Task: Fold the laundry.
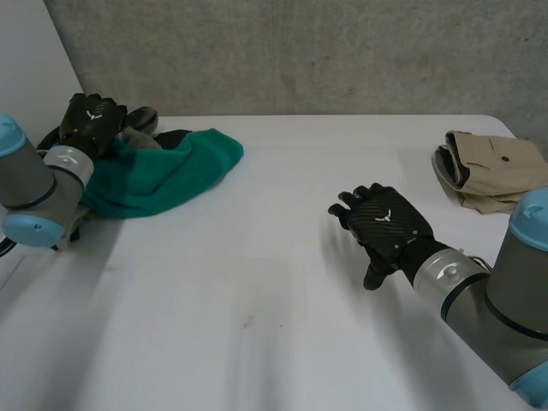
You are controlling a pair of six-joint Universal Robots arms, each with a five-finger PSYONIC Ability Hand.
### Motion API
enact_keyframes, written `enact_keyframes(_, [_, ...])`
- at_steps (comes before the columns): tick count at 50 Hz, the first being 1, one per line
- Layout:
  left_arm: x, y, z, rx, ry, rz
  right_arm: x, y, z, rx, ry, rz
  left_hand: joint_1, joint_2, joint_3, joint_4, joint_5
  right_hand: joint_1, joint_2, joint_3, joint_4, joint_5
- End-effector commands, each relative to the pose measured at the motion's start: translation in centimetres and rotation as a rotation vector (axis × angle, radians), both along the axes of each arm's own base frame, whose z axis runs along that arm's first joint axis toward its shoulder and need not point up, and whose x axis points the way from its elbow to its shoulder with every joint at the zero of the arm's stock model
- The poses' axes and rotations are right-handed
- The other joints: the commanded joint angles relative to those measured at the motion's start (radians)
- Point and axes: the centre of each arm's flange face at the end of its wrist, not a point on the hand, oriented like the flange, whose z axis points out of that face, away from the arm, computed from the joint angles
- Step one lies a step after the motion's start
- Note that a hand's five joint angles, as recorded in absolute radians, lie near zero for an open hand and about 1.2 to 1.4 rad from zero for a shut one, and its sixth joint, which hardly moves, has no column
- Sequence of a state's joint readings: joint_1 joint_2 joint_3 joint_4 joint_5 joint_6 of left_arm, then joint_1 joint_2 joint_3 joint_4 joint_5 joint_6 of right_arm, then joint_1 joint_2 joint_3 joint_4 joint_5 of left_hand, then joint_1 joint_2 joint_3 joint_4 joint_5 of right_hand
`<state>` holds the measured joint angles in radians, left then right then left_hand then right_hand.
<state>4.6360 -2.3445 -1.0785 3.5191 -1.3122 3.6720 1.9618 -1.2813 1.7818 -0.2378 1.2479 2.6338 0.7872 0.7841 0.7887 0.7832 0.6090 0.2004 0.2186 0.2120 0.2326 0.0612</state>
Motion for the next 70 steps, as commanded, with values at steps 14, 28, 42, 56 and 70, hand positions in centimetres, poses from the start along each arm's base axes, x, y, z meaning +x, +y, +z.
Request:
enact_keyframes(14, [-0.7,0.5,-4.9,0.134,-0.006,-0.026,-0.5,-0.4,-0.2,0.005,0.003,-0.017,-0.086,-0.083,-0.088,-0.082,-0.083,-0.026,-0.044,-0.038,-0.058,-0.061])
enact_keyframes(28, [-2.2,1.0,-2.8,0.107,-0.016,-0.004,-0.9,-0.8,-0.2,0.006,0.004,-0.036,0.609,0.612,0.608,0.613,0.613,-0.026,-0.044,-0.038,-0.058,-0.061])
enact_keyframes(42, [-9.9,16.0,12.3,-0.074,0.185,-0.262,-1.9,-2.3,0.8,-0.027,-0.011,-0.092,0.609,0.612,0.608,0.613,0.613,-0.026,-0.044,-0.038,-0.058,-0.061])
enact_keyframes(56, [-16.0,32.1,4.9,0.220,0.073,-0.733,-3.8,-4.1,2.4,-0.075,-0.020,-0.204,-0.283,-0.280,-0.285,-0.279,-0.280,-0.026,-0.044,-0.038,-0.058,-0.061])
enact_keyframes(70, [-13.0,30.4,5.3,0.298,0.033,-0.553,-3.9,-4.6,3.0,-0.089,-0.023,-0.183,-0.547,-0.544,-0.549,-0.543,-0.544,-0.026,-0.044,-0.038,-0.058,-0.061])
